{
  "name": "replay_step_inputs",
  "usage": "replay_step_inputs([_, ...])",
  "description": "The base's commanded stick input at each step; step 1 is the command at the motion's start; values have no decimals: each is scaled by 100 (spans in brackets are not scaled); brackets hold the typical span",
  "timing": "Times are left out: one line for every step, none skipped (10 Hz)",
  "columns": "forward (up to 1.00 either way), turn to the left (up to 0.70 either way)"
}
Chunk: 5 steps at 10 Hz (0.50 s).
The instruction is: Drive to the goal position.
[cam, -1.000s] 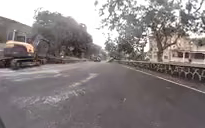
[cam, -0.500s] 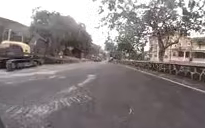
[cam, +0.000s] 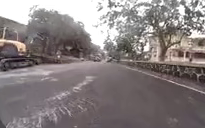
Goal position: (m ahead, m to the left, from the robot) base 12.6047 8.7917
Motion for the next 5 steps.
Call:
replay_step_inputs([70,0])
replay_step_inputs([70,0])
replay_step_inputs([70,0])
replay_step_inputs([70,0])
replay_step_inputs([70,0])
